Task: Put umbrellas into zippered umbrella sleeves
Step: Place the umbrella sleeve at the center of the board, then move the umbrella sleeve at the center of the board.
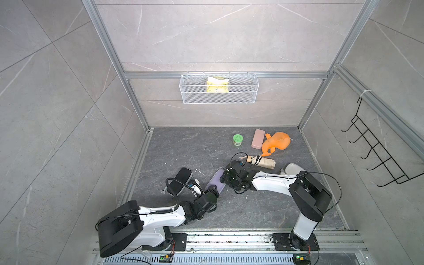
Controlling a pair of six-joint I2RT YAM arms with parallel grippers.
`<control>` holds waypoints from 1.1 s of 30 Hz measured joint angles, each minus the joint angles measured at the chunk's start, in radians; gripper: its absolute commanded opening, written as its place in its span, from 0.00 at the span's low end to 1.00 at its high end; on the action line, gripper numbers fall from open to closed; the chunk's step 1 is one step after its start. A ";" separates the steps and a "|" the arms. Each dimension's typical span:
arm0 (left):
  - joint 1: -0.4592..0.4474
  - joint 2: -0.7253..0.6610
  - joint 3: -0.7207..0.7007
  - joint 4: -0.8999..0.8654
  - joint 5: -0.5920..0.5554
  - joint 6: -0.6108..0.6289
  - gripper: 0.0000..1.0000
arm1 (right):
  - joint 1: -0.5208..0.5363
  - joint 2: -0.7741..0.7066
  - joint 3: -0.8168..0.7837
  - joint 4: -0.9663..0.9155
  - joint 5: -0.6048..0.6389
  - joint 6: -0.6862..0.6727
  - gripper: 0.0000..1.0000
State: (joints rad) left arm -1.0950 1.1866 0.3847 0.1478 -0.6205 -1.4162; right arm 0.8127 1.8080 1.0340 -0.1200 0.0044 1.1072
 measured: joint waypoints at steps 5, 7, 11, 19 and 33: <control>0.092 -0.168 0.016 -0.164 0.051 0.049 0.82 | 0.022 0.080 0.103 -0.011 -0.015 -0.030 0.74; 0.137 -0.223 0.016 -0.224 0.060 0.080 0.82 | 0.038 0.113 0.143 -0.014 -0.022 -0.034 0.73; 0.220 -0.319 0.025 -0.337 0.079 0.163 0.82 | 0.073 0.185 0.238 -0.018 -0.031 -0.032 0.69; 0.380 -0.426 0.086 -0.451 0.122 0.317 0.81 | 0.146 0.379 0.525 -0.072 -0.050 -0.038 0.62; 0.449 -0.403 0.111 -0.467 0.206 0.444 0.82 | 0.149 0.476 0.737 -0.233 -0.124 -0.257 0.73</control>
State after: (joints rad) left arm -0.6456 0.7834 0.4957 -0.3191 -0.4145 -0.9726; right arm 0.9619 2.2841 1.7710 -0.3534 -0.1200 0.8505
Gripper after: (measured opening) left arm 0.818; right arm 0.711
